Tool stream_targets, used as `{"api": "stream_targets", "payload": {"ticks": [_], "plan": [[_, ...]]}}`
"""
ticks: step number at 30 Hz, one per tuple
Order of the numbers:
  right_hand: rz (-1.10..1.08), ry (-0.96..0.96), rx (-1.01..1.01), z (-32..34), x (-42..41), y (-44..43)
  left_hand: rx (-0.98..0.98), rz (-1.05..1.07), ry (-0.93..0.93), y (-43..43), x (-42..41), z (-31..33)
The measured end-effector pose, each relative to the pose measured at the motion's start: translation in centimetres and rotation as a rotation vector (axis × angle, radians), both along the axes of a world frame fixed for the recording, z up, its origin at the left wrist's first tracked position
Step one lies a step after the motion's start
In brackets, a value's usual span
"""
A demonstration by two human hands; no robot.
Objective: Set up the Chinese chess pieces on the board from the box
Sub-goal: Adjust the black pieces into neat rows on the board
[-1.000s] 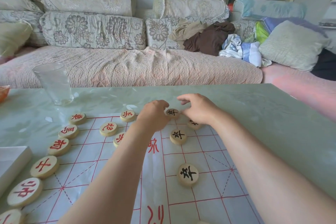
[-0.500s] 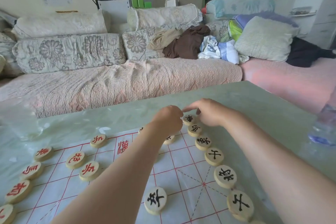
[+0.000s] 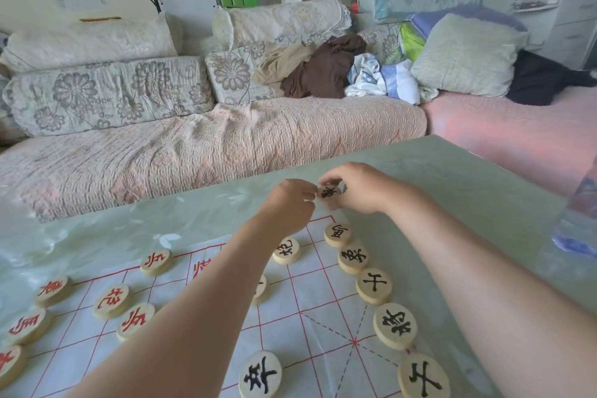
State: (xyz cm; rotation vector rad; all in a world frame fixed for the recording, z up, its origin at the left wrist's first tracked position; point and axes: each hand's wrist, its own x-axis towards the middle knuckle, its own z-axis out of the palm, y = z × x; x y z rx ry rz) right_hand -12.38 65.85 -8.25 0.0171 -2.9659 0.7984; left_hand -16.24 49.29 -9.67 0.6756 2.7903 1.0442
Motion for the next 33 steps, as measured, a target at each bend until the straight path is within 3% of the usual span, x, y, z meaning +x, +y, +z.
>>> {"api": "stream_targets", "payload": {"ticks": [13,25,33], "plan": [[-0.104,-0.081,-0.083,-1.6,0.2,0.6,-0.168,-0.029,-0.002,-0.2,0.6,-0.6],[-0.091,-0.046,-0.012,-2.4,1.0,1.1,-0.089,0.005,0.030,1.0,1.3,-0.9],[-0.088,0.013,-0.101,-1.7,1.9,1.8,-0.122,0.018,0.072,-0.1,2.0,-0.7]]}}
